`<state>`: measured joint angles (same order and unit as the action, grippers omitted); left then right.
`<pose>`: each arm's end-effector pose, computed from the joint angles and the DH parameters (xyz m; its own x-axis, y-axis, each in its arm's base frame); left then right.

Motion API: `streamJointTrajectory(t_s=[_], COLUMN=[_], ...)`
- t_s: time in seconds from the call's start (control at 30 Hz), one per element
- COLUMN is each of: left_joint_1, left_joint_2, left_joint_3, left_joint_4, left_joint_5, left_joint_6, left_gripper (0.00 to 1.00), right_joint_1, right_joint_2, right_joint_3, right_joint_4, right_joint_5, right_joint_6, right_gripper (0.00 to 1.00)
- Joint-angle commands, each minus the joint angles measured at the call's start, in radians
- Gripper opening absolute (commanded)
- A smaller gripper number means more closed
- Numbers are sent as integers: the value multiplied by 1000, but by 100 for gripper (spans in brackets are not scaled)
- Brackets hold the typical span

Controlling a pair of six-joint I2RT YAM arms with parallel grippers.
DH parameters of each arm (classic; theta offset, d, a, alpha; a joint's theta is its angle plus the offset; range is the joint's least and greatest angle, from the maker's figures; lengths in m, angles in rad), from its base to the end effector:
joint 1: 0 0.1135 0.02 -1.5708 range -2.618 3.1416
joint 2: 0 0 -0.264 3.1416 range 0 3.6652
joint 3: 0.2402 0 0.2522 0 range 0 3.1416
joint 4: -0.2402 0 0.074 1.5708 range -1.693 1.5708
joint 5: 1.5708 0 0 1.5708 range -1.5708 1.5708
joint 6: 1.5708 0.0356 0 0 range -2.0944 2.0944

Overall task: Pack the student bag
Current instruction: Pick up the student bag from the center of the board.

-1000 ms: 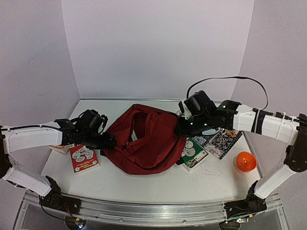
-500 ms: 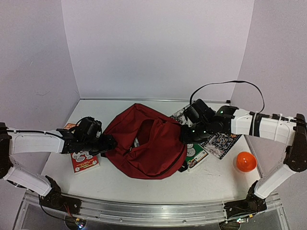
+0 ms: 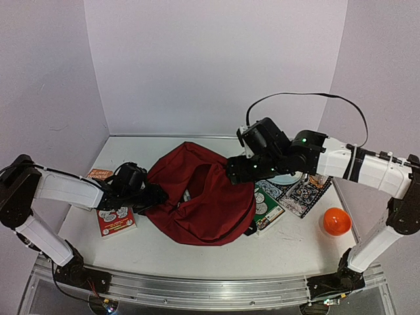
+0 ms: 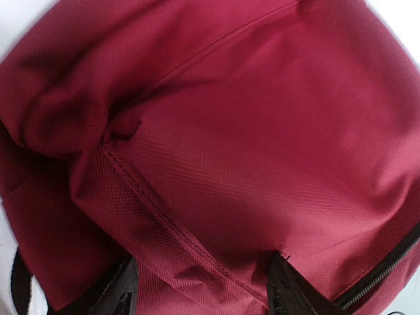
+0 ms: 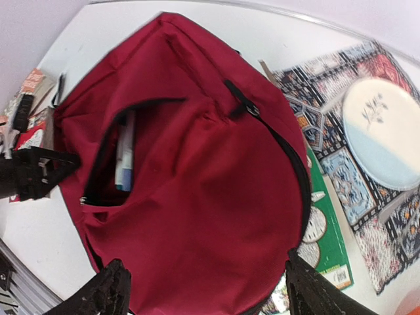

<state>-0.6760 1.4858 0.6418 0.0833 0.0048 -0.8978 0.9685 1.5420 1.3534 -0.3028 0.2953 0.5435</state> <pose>0.2219 -0.1782 0.1578 -0.8266 -0.3394 -0.4489 -0.0288 0.8222 -0.5685 0.2122 0.2904 0.3394 -0.5613 0.0568 -0.8256 -0.4121 0.8460 0.3384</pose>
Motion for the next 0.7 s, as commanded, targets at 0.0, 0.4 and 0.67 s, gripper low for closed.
streamJointTrajectory(t_s=[0.0,0.4,0.67], left_joint_1=[5,3,-12], left_joint_2=[43,-19,-87], left_joint_3=[52,37,15], left_joint_4=[79,142,182], left_joint_5=[79,164,192], left_joint_6=[-22,-70,-111], left_gripper=[58,6,0], right_joint_1=[39,119,158], right_joint_2=[92,317,413], right_joint_3=[93,277,345], right_joint_4=[-4,39,45], right_joint_5=[22,-71,-130], right_joint_6=[-61,-131,-201], right_gripper=[85,87,87])
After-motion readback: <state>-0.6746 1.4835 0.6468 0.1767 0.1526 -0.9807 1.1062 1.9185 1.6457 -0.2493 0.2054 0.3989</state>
